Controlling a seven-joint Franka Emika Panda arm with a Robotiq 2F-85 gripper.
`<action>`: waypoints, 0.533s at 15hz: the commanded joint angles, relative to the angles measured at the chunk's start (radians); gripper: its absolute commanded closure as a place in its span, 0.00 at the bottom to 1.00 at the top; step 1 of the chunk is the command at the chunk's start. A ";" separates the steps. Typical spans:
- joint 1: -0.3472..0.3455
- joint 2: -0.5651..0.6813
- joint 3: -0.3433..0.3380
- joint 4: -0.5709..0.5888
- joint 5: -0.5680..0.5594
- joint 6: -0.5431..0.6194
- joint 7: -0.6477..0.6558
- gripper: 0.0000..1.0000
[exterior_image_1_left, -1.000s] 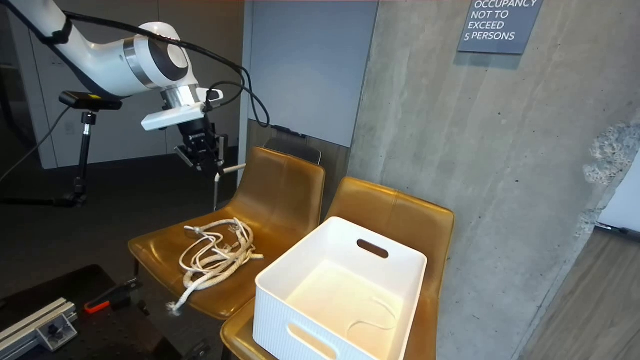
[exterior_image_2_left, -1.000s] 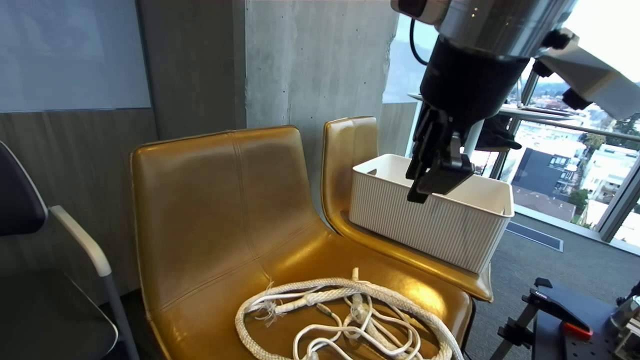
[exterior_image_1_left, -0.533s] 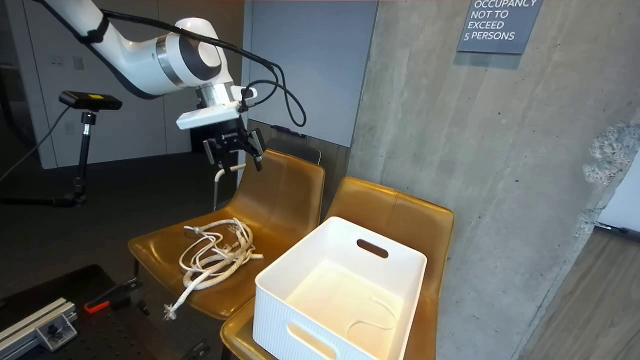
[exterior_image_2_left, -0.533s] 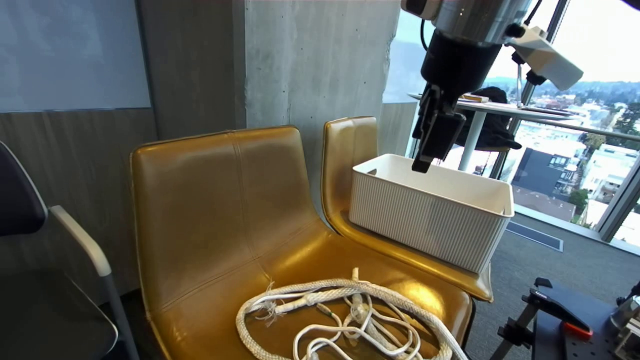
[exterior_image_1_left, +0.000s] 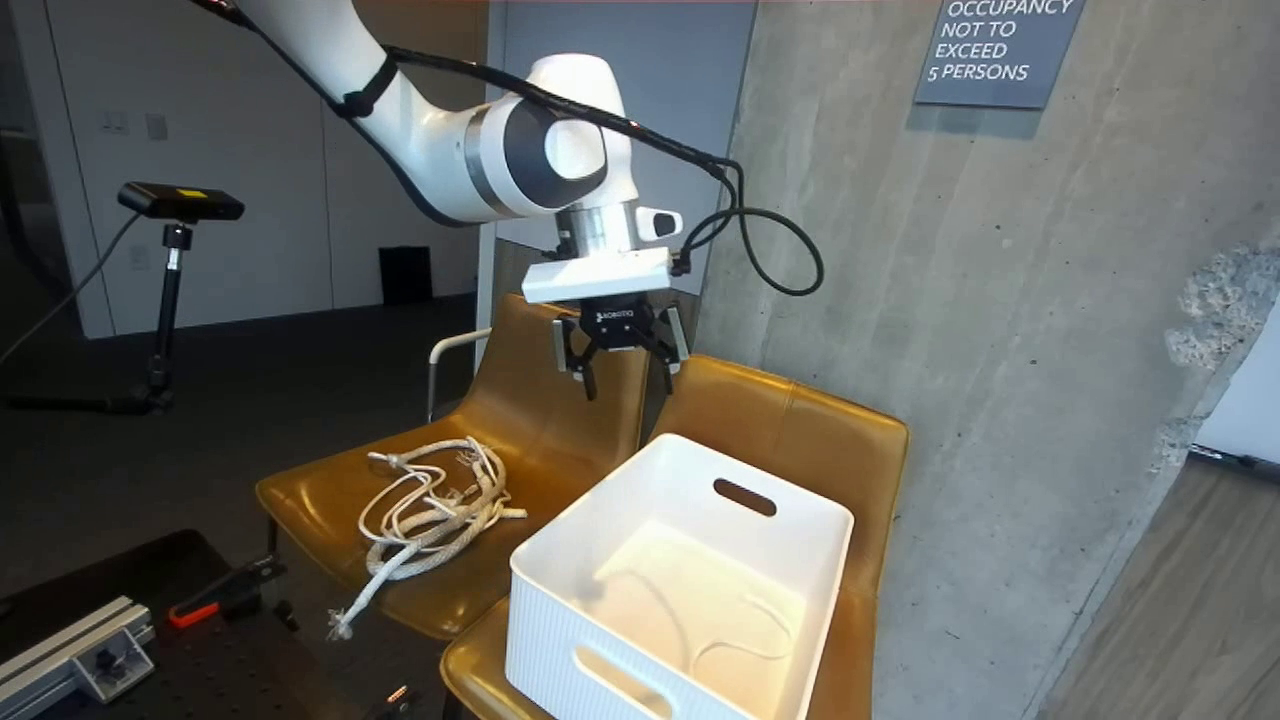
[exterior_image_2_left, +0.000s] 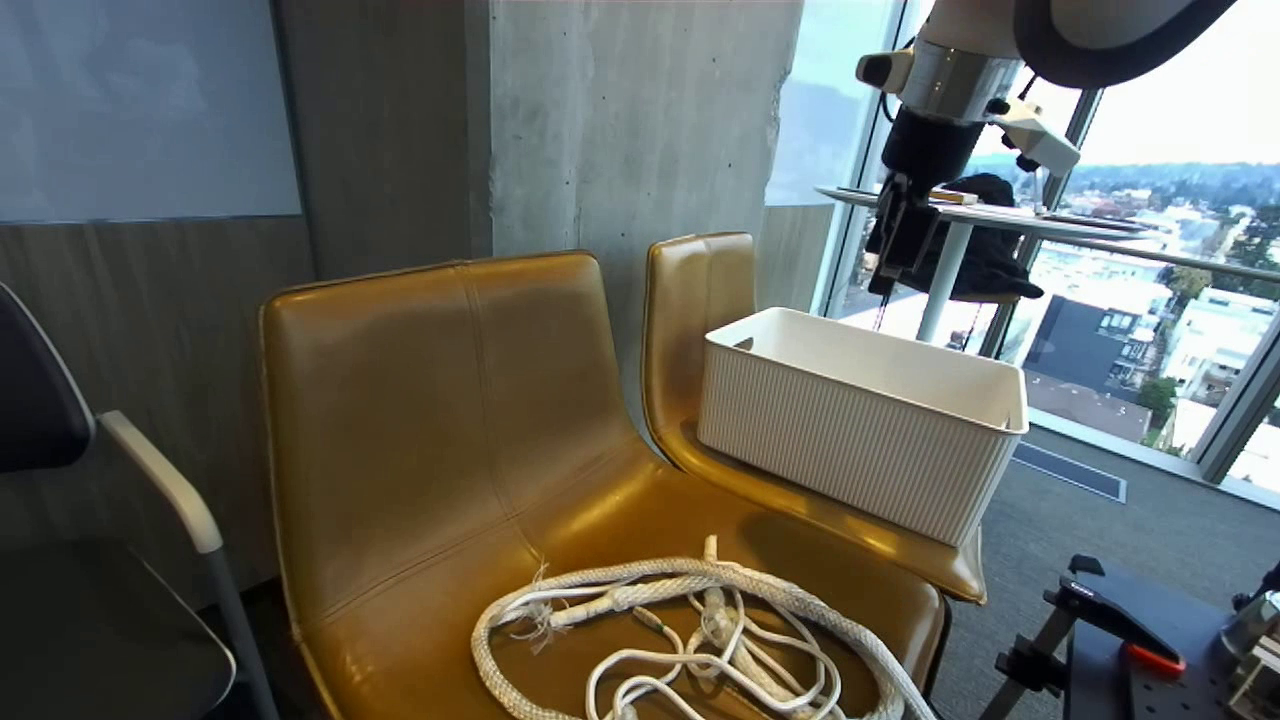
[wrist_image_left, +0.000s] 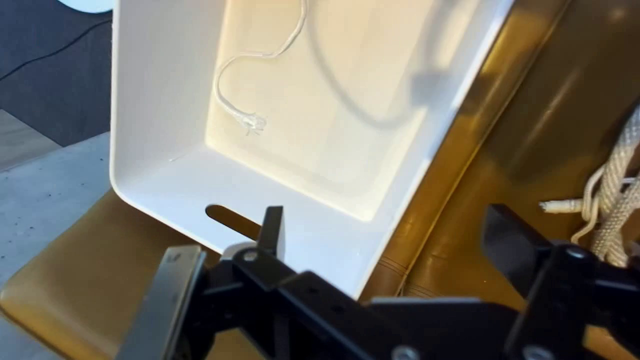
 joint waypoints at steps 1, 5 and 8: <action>-0.086 0.091 -0.014 0.119 0.122 0.005 -0.209 0.00; -0.145 0.152 -0.001 0.171 0.214 0.000 -0.376 0.00; -0.186 0.223 0.004 0.234 0.274 -0.024 -0.499 0.00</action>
